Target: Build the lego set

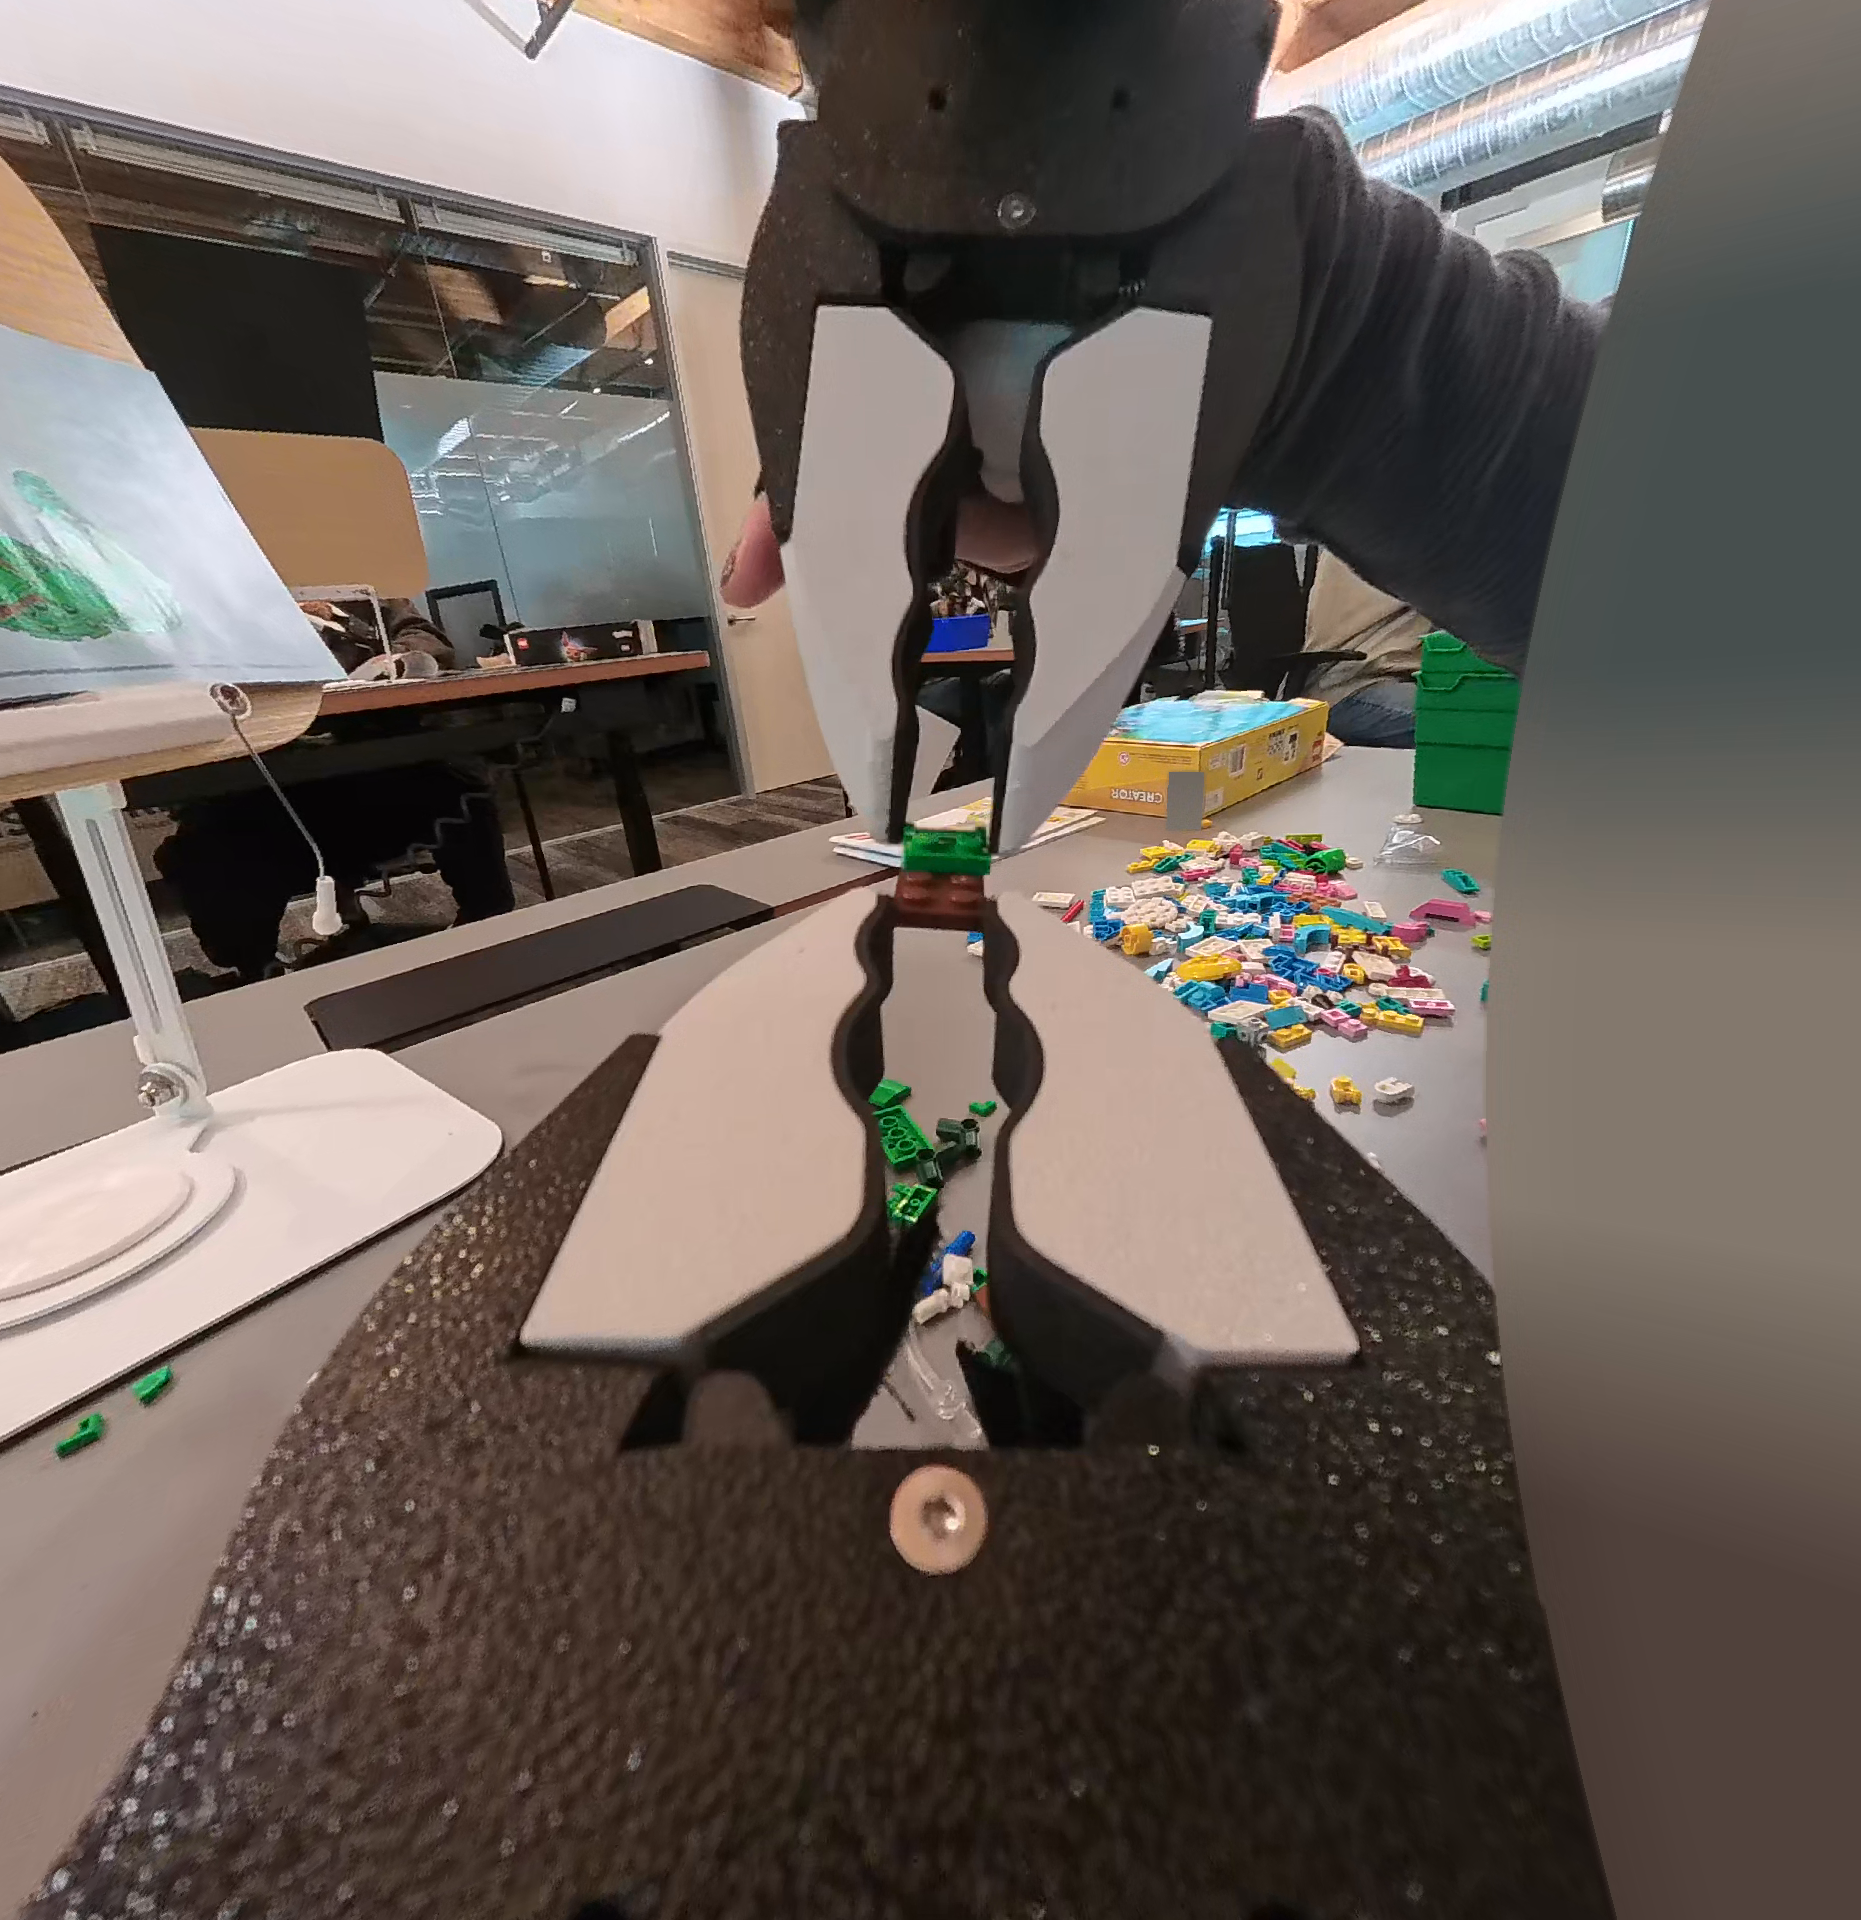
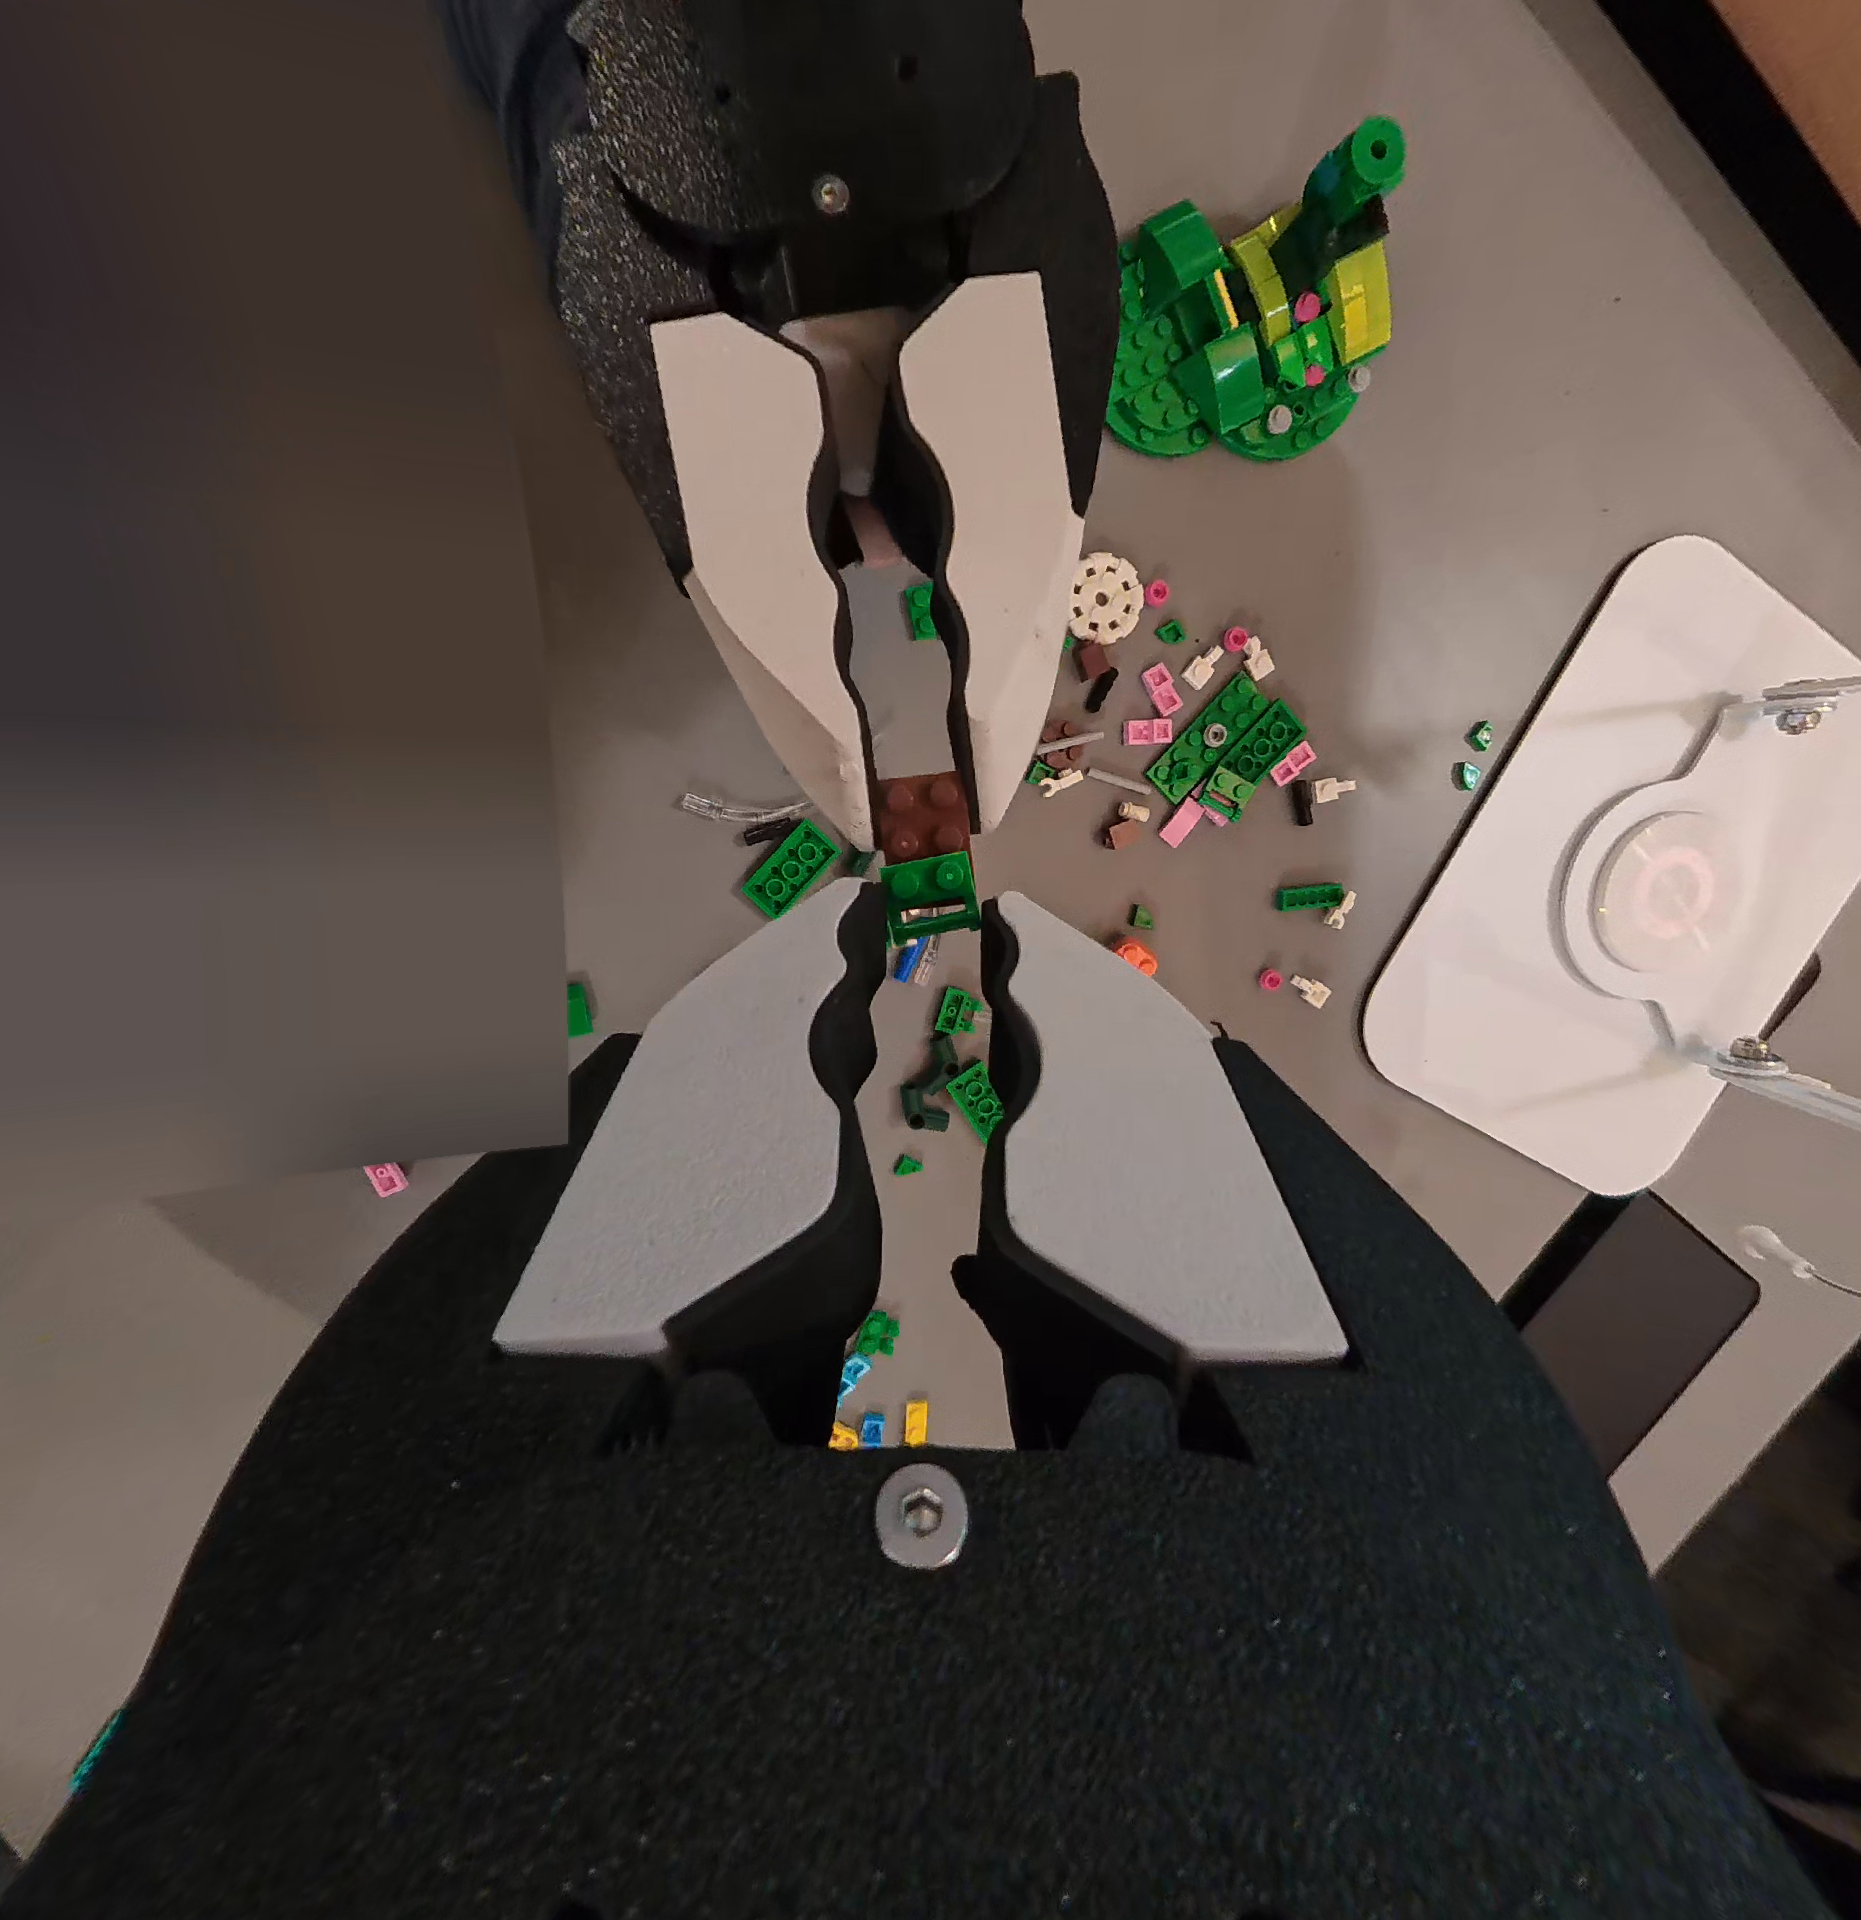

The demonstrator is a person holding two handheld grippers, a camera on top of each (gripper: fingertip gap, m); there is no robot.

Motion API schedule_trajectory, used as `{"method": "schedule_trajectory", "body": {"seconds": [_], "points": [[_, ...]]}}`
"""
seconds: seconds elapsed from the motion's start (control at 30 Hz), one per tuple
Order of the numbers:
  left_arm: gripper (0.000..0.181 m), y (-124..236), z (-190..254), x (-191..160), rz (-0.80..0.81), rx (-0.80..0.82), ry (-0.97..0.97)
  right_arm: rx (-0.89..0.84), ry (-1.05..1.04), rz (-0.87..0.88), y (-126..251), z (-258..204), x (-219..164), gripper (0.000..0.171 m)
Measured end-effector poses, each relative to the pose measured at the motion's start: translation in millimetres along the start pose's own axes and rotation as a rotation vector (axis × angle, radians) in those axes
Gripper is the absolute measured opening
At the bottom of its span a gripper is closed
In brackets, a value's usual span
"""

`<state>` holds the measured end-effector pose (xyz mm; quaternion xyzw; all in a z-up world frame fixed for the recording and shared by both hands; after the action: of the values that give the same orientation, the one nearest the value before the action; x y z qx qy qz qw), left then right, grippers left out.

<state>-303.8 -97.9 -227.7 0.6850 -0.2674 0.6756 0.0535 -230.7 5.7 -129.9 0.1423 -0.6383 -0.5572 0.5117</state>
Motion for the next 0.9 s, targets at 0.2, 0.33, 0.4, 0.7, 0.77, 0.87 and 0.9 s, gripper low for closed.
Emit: {"method": "schedule_trajectory", "body": {"seconds": [0.2,0.33,0.4,0.7,0.77,0.87,0.9], "points": [[0.016,0.0,-0.3,-0.1,0.000,0.000,-0.001,-0.010,-0.009,-0.010,0.3,-1.2,0.3,0.017],[0.016,0.0,-0.2,0.2,0.001,-0.004,0.000,-0.008,-0.024,-0.010,0.3,-1.2,0.3,0.017],[0.016,-0.1,0.1,0.0,0.002,-0.007,-0.001,-0.010,-0.030,-0.017,0.1,-0.9,-0.1,0.017],[0.016,0.3,-0.3,0.7,0.005,-0.006,-0.009,-0.006,-0.027,-0.034,-2.3,-0.7,0.7,0.015],[0.016,1.0,-1.9,1.4,-0.001,0.010,-0.022,-0.018,-0.033,-0.035,-0.5,-0.3,-0.2,0.015],[0.016,2.3,-5.3,2.5,-0.010,0.041,-0.039,-0.055,-0.059,-0.028,1.9,-0.8,-7.8,0.017],[0.016,2.7,-6.5,2.7,-0.016,0.048,-0.044,-0.065,-0.074,-0.018,1.6,-2.1,-12.8,0.017]]}}
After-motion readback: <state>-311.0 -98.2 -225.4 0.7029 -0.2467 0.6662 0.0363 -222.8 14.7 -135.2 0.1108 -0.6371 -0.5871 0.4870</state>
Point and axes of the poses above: each gripper's, where its closed fingertips meet, y back along the fingers, x out of its top, z = x × y across the jaws, the point moved 9 cm from there along y, back along the fingers, and after that the axes turned 7 degrees about z, right-handed, at the moved point
